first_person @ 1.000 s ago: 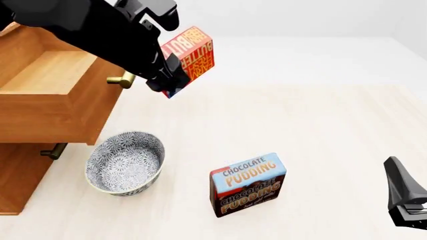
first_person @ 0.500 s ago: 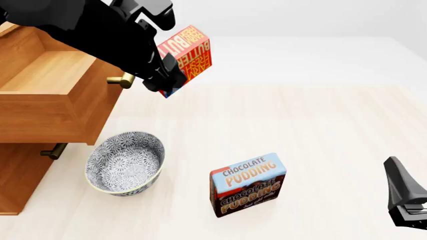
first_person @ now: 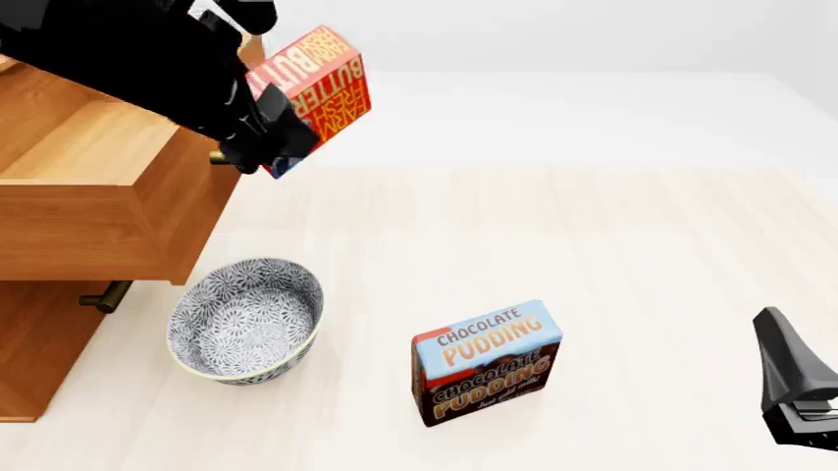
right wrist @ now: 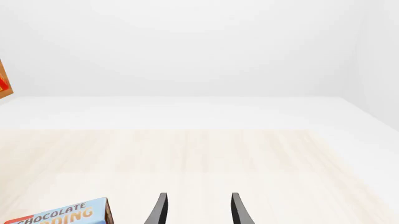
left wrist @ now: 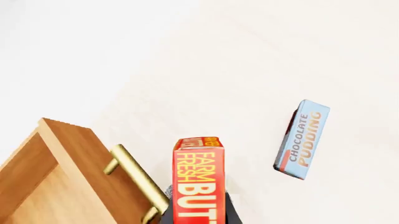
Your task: Put the butter at the back in the top drawer of the cabinet and close it.
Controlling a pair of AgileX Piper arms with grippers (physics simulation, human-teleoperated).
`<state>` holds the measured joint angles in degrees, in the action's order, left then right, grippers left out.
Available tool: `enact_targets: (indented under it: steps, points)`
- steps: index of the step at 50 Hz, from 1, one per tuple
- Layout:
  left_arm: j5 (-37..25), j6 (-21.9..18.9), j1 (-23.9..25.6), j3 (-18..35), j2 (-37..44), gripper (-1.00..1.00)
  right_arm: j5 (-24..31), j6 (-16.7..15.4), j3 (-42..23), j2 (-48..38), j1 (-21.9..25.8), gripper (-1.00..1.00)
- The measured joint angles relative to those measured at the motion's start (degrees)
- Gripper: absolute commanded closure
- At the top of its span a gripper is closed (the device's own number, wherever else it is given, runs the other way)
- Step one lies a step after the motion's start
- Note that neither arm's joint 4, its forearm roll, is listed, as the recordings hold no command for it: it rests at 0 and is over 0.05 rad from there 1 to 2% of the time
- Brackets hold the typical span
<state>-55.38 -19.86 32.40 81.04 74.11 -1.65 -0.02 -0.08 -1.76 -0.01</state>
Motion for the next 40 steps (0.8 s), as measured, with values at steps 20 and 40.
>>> enact_targets:
  steps: [20,40]
  points:
    - [-9.9,-5.5,-11.9,0.1,-16.7,1.0,0.0,0.0,0.0,0.0,0.0,-1.0]
    - [-13.2,-6.0,-16.4,2.1,-19.7,1.0,0.0,0.0,0.0,0.0,0.0,-1.0]
